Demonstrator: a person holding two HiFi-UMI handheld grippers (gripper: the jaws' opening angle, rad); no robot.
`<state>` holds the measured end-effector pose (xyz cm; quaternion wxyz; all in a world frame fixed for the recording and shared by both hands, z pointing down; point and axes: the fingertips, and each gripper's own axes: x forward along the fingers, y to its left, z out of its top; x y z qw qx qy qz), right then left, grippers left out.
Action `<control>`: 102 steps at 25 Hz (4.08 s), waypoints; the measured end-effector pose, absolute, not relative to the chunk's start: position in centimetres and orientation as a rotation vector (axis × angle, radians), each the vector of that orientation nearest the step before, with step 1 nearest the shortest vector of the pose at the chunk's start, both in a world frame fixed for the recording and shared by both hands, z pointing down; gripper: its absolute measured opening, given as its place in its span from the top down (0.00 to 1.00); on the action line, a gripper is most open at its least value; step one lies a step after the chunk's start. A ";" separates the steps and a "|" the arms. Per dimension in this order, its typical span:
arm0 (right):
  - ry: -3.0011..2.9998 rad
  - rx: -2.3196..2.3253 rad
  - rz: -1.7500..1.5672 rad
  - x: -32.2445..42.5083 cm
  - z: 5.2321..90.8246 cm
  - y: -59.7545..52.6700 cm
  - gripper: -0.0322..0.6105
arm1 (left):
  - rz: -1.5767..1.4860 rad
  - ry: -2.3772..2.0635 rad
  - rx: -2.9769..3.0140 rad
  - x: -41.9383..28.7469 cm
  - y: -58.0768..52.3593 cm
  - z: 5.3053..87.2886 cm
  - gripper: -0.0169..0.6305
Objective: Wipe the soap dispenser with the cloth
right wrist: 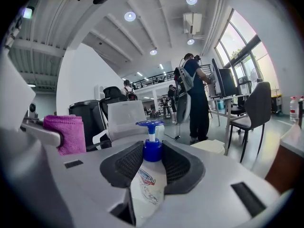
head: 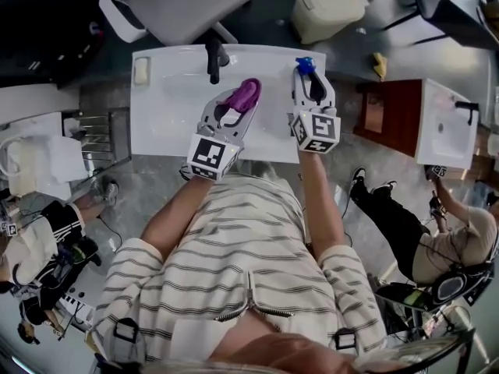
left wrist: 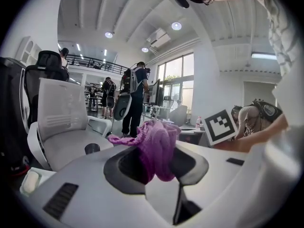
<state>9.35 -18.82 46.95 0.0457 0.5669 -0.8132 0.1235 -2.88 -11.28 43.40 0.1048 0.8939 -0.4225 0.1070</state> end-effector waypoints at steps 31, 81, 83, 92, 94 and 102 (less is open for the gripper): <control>-2.585 1.210 0.175 4.3 55.2 -22.8 0.75 | 0.394 -1.107 2.603 -3.3 -11.1 47.5 0.77; -2.646 1.626 0.226 4.1 37.7 -8.7 0.95 | 0.155 -1.330 2.717 -4.5 -8.0 37.1 0.77; -2.647 1.638 0.224 4.2 37.4 -8.4 0.95 | 0.151 -1.338 2.726 -4.4 -8.0 36.8 0.77; -2.652 1.684 0.214 5.1 36.4 -7.6 0.95 | 0.136 -1.373 2.746 -4.3 -7.7 36.2 0.77; -2.653 1.692 0.217 5.3 36.3 -7.4 0.95 | 0.131 -1.385 2.742 -4.4 -7.6 36.2 0.77; -2.664 1.707 0.217 5.7 36.2 -7.3 0.95 | 0.123 -1.397 2.742 -4.1 -7.5 36.1 0.77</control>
